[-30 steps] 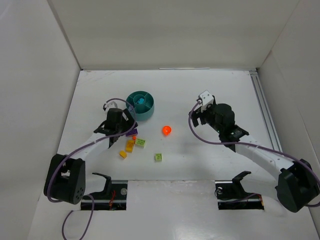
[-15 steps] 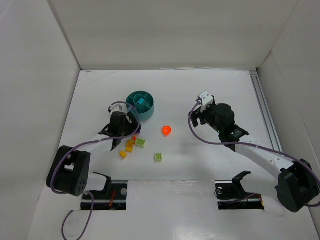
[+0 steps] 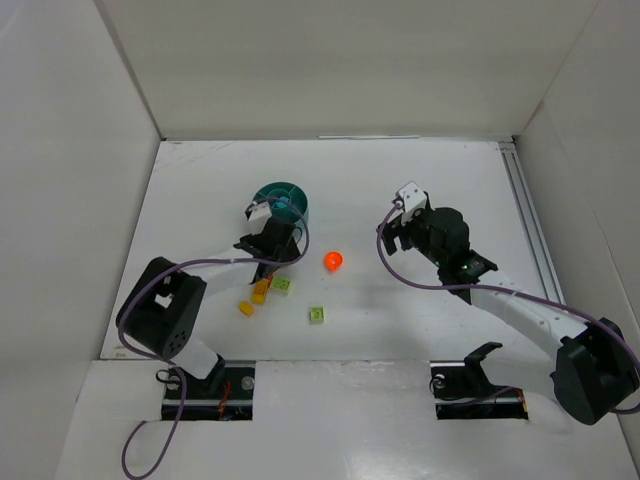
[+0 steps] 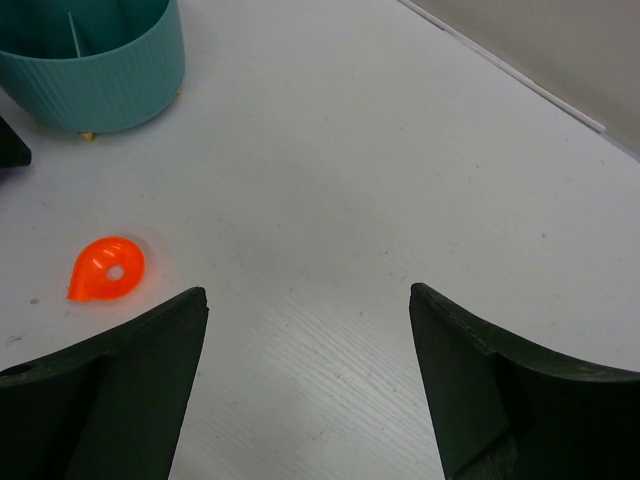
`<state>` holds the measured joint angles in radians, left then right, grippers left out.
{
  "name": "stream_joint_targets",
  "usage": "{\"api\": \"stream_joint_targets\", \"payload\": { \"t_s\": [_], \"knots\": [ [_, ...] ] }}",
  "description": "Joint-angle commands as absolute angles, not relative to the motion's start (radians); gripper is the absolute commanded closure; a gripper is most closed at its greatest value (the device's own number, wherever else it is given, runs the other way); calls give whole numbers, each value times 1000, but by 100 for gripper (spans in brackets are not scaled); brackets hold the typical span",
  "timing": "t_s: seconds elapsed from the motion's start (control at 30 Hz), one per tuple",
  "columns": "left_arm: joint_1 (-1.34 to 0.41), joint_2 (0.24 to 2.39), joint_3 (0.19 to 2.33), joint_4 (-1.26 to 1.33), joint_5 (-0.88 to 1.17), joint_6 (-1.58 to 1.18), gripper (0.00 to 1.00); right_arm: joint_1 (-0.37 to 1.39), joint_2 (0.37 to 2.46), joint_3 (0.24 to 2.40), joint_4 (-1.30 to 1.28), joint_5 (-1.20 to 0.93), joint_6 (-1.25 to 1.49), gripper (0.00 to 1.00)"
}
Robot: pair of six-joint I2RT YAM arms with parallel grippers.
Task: Sort the legos into containers by color
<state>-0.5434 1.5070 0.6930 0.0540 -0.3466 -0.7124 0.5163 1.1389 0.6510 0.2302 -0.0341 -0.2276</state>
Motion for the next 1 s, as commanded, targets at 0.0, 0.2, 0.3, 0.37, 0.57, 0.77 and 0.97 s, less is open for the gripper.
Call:
{"api": "stream_joint_targets", "payload": {
  "t_s": [0.0,0.2,0.3,0.37,0.57,0.77,0.97],
  "knots": [
    [-593,1580,764,-100,-437,-759,31,511,1124,643,256,-38,-209,14],
    [-652,1638,813,-155,-446,-782,51,511,1115,643,256,-29,-209,14],
    [-661,1638,822,-164,-425,-782,53,511,1115,634,256,-29,-209,14],
    [-661,1608,822,-164,-416,-782,56,511,1115,634,256,-29,-209,14],
    [-661,1442,813,-92,-315,-738,57,511,1106,623,291,-135,-287,14],
    [-652,1261,813,40,-137,-637,57,522,1097,603,402,-499,-442,14],
    [-643,1148,822,120,58,-597,56,632,1169,681,445,-748,-564,15]
  ]
}}
